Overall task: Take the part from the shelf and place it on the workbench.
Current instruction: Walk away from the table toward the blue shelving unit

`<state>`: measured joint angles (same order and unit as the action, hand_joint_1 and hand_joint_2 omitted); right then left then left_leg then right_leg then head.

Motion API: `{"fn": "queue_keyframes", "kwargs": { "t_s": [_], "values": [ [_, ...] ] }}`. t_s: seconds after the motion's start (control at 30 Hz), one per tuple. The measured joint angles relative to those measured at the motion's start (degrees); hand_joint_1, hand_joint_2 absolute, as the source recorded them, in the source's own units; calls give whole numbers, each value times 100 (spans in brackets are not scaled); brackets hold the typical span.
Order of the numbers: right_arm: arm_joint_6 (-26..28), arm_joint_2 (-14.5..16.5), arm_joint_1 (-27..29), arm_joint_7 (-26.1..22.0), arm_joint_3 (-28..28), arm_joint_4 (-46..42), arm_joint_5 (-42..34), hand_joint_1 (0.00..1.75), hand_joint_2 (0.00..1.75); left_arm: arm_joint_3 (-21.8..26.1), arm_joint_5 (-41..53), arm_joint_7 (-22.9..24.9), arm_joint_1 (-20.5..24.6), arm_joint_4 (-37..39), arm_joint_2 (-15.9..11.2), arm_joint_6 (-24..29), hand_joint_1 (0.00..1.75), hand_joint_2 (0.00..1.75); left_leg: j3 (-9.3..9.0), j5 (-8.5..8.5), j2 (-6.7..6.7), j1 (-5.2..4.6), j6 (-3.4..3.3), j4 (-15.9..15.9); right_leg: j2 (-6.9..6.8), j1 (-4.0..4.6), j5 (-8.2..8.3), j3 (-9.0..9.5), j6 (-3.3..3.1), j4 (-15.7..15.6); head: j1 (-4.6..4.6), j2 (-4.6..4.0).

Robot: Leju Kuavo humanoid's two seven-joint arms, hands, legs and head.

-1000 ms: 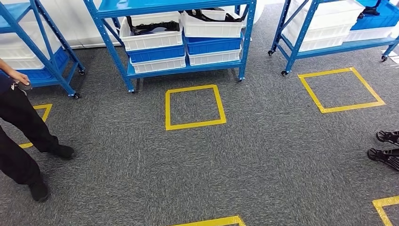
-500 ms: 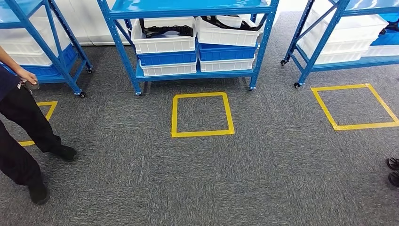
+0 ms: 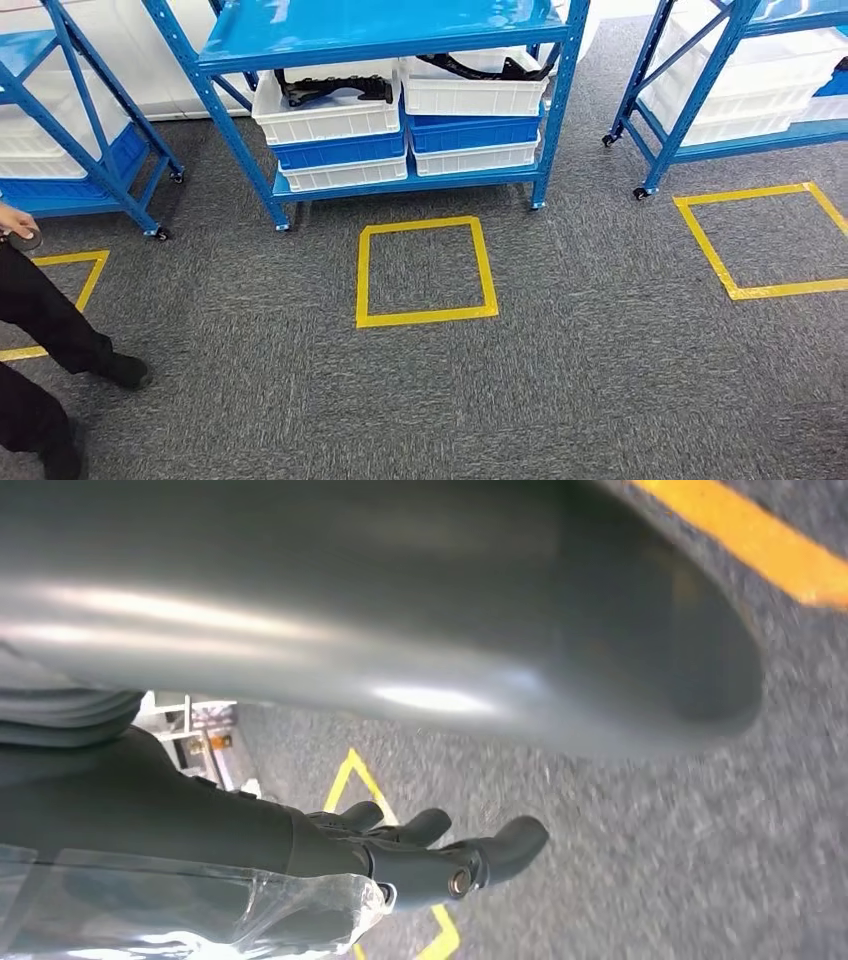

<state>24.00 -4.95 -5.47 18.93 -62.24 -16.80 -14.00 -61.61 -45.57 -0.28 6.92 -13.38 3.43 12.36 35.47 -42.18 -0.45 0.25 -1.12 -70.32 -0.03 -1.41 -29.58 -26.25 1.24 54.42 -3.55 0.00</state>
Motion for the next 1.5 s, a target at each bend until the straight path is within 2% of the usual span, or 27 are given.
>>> {"fn": "queue_keyframes", "kwargs": {
  "t_s": [0.03, 0.07, 0.13, 0.17, 0.2, 0.27, 0.33, 0.37, 0.43, 0.47, 0.5, 0.53, 0.6, 0.63, 0.67, 0.7, 0.8, 1.03, 1.1, 1.17, 1.2, 1.23, 1.3, 1.33, 1.4, 1.47, 1.5],
  "values": [
    [0, 1, -2, 5, -16, 4, 11, 0, 0, 1, 0, 2, -9, 0, -1, 2, 0, 0, 134, 146, -1, -59, -114, 286, 8, 35, -65, 208, 0, -112, -3, 0],
    [-1, 17, 17, 9, -32, 7, 17, 0, 0, 1, 0, 8, -29, 7, -15, 3, 0, 0, 237, 651, -6, -145, -257, 672, 7, 55, -128, 390, -2, -223, -1, -1],
    [-5, 53, 16, 24, -52, 13, 25, 0, 0, 1, 1, 17, -87, 22, -36, 6, 0, 0, 340, 2101, -51, -353, -493, 1518, 39, 106, -261, 689, 12, -396, 20, -1],
    [-10, 70, 5, 30, -58, 15, 27, 0, 0, 0, 2, 24, -108, 30, -41, 6, 0, 0, 329, 2613, -68, -420, -525, 1763, 70, 117, -336, 802, 11, -470, 35, -1],
    [-14, 71, -30, 33, -59, 17, 29, 0, 0, -2, 3, 25, -107, 31, -32, 7, 0, 0, 301, 2812, -85, -458, -511, 1860, 105, 135, -402, 901, 16, -528, 47, -1],
    [-16, 62, -97, 35, -61, 20, 32, 0, 0, -2, 3, 25, -26, 28, -12, 10, 0, 0, 207, 2660, -87, -429, -477, 1784, 120, 138, -542, 1093, 36, -637, 55, -2],
    [-14, 52, -153, 36, -66, 22, 32, 0, 0, 0, 3, 18, 64, 23, -2, 16, 0, 0, 85, 2511, -92, -391, -541, 1776, 72, 142, -760, 1006, 107, -287, 60, -1],
    [-12, 50, -164, 36, -73, 23, 29, 0, 0, 1, 2, 15, 78, 22, 2, 18, 0, 0, 19, 2449, -92, -377, -565, 1782, 48, 137, -920, 791, 137, 125, 66, 0],
    [-2, 46, -176, 27, -90, 28, 13, 0, 0, 0, 1, 14, 83, 22, 13, 11, 0, 0, -99, 2324, -90, -368, -587, 1783, 37, 136, -1240, 110, 169, 1156, 72, 0],
    [12, 43, -173, 5, -97, 32, -10, 0, 0, 0, 3, 16, 74, 22, 19, 8, 0, 0, -163, 2263, -98, -363, -584, 1783, 37, 133, -1265, -207, 177, 1511, 72, 0],
    [27, 39, -160, -21, -101, 38, -38, 0, 0, 0, 6, 19, 64, 22, 23, 7, 0, 0, -237, 2202, -111, -360, -580, 1783, 37, 132, -1141, -441, 182, 1648, 73, 0],
    [42, 37, -146, -56, -102, 42, -66, 0, 0, 0, 11, 21, 57, 22, 23, 8, 0, 0, -316, 2144, -128, -358, -573, 1783, 36, 132, -870, -550, 183, 1519, 74, 0],
    [60, 27, -128, -117, -105, 49, -102, 0, 0, 0, 18, 25, 63, 22, 23, 12, 0, 0, -479, 2029, -153, -358, -554, 1785, 34, 134, -82, -525, 166, 730, 75, 0],
    [62, 22, -126, -136, -105, 54, -103, 0, 0, 0, 20, 26, 76, 22, 23, 14, 0, 0, -543, 1980, -158, -365, -537, 1786, 35, 143, 205, -452, 144, 353, 71, -1],
    [61, 19, -130, -146, -105, 57, -95, 0, 0, 0, 20, 28, 91, 22, 24, 15, 0, 0, -585, 1940, -160, -369, -518, 1784, 36, 156, 384, -389, 112, 85, 69, -1],
    [60, 18, -134, -146, -107, 60, -81, 0, 0, 0, 22, 32, 101, 22, 25, 16, 0, 0, -606, 1912, -161, -371, -495, 1783, 38, 170, 439, -354, 77, -33, 65, -1],
    [50, 16, -144, -129, -111, 62, -49, 0, 0, 0, 28, 43, 121, 22, 26, 16, 0, 0, -619, 1879, -163, -362, -454, 1781, 41, 194, 414, -325, 14, -60, 61, 0],
    [46, 16, -143, -125, -112, 62, -48, 0, 0, 0, 30, 43, 124, 22, 27, 16, 0, 0, -620, 1877, -164, -360, -450, 1781, 41, 196, 411, -325, 9, -61, 63, 0],
    [30, 44, -151, -103, -120, 61, -13, 0, 0, -1, 46, 44, 139, 22, 17, 18, 0, 0, -609, 1831, -156, -377, -416, 1745, 23, 146, 417, -305, -19, -88, 79, 0],
    [8, 51, -161, -66, -136, 70, 56, 0, 0, -2, 84, 50, 169, 22, 15, 21, 0, 0, -267, 1467, -105, -301, -252, 1033, -28, 73, 407, -267, -63, -116, 70, 0],
    [4, 38, -162, -56, -150, 79, 107, 0, 0, -3, 96, 59, 172, 22, 21, 24, 0, 0, -5, 1313, -72, -209, -141, 551, -78, 45, 384, -240, -57, -117, 57, 0],
    [11, 32, -164, -45, -169, 85, 181, 0, 0, -4, 106, 68, 182, 22, 25, 36, 0, 0, 33, 1355, 90, -122, -34, 560, -175, 19, 330, -176, -14, -115, 43, 0],
    [33, 38, -170, -39, -212, 89, 304, 0, 0, -8, 105, 79, 189, 22, 31, 61, 0, 0, -211, 1743, 308, -49, 9, 1229, -365, -9, 221, -58, 115, -118, 43, 0],
    [44, 41, -180, -37, -227, 90, 333, 0, 0, -11, 105, 79, 195, 22, 32, 74, 0, 0, -424, 1919, 389, -65, -23, 1696, -444, -11, 174, -5, 173, -126, 45, 0],
    [46, 43, -210, -41, -252, 90, 339, 0, 0, -20, 105, 78, 181, 22, 32, 82, 0, 0, -437, 1911, 259, -75, -124, 1704, -494, -28, 124, 47, 241, -129, 46, 0],
    [54, 43, -229, -48, -274, 90, 340, 0, 0, -32, 106, 78, 177, 22, 32, 89, 0, 0, -488, 1924, 136, -61, -228, 1730, -315, -44, -76, -40, 278, 164, 64, 0],
    [57, 42, -226, -49, -284, 91, 340, 0, 0, -38, 107, 78, 182, 22, 34, 93, 0, 0, -510, 1929, 73, -52, -268, 1737, -178, -45, -257, -209, 280, 518, 78, 0]
  ]
}}
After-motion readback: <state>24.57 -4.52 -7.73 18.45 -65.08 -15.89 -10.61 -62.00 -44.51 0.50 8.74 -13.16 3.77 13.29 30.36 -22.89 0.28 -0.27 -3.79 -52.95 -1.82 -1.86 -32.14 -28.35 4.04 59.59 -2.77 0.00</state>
